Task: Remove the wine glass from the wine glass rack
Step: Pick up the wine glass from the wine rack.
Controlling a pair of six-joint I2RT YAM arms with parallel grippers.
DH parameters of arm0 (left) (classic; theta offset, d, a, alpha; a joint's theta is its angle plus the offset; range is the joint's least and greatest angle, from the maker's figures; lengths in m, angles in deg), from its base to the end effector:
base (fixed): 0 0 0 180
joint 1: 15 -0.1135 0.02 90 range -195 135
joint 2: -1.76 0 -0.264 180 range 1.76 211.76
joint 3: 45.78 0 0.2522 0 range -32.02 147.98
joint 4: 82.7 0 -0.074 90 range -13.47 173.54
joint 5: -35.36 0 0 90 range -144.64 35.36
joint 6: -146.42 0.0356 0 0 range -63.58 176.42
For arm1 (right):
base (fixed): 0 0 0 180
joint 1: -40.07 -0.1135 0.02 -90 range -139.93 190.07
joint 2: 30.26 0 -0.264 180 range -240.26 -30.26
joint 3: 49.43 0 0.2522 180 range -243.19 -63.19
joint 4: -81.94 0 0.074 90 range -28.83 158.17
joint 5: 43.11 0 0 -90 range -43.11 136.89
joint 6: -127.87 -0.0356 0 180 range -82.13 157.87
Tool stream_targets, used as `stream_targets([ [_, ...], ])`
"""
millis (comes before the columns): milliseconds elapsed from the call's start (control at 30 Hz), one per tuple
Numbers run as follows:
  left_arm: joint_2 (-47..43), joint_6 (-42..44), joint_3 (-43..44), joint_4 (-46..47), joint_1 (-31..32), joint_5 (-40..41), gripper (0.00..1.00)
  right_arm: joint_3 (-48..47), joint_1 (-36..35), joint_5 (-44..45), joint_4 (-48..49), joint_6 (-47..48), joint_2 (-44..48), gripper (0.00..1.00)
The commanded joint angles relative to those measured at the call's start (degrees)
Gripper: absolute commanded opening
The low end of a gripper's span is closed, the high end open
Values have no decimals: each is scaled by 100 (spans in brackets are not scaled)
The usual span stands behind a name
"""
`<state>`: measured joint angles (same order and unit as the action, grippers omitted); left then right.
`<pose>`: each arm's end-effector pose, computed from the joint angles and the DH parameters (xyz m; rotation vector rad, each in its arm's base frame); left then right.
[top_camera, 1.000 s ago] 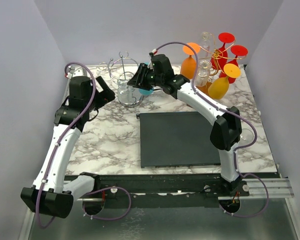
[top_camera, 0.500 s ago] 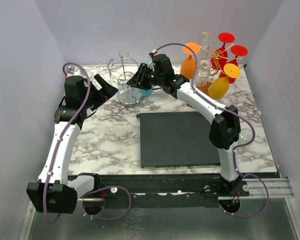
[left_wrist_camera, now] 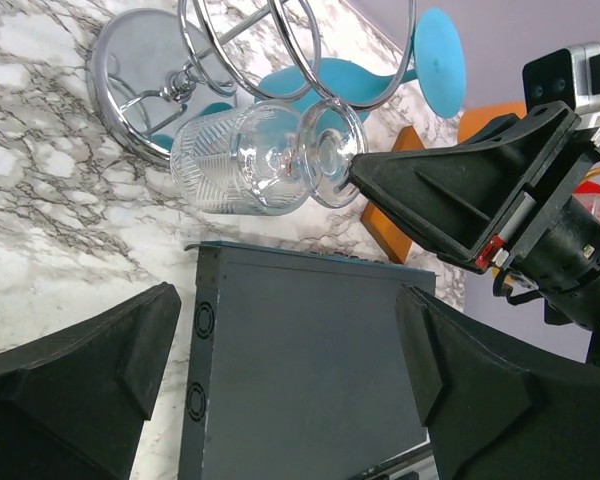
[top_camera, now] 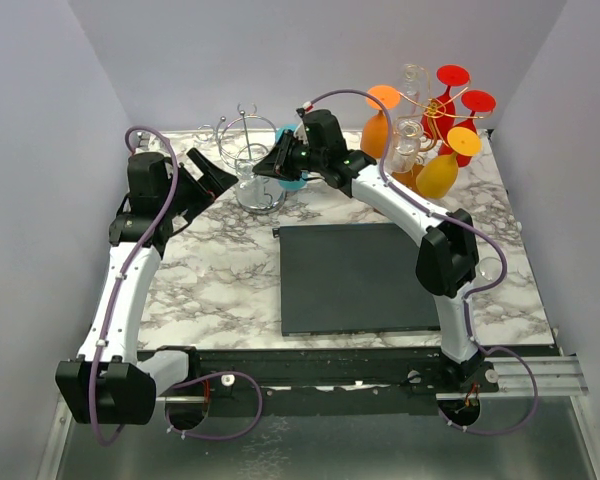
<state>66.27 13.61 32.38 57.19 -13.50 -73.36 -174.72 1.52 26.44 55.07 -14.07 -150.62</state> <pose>0.2475 -0.0179 0.3633 -0.5386 2.0347 -0.8087 0.3866 0.3240 0.3229 -0.0096 2.1993 1.3241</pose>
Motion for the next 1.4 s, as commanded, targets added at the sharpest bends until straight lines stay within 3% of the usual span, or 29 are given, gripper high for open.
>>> stream_targets([
  [0, 65, -153, -79, 222, -53, -317, 98, -45, 23, -118, 58, -60, -118, 14],
  [200, 140, -344, -77, 358, -60, -456, 97, -47, 43, -28, -25, -81, -47, 1],
  [633, 338, -635, 2, 579, -62, -671, 96, 111, 97, -230, 115, -237, 154, 1],
  [1367, 694, -408, -59, 929, -55, -923, 92, 251, 105, -573, 257, -285, 316, 1],
])
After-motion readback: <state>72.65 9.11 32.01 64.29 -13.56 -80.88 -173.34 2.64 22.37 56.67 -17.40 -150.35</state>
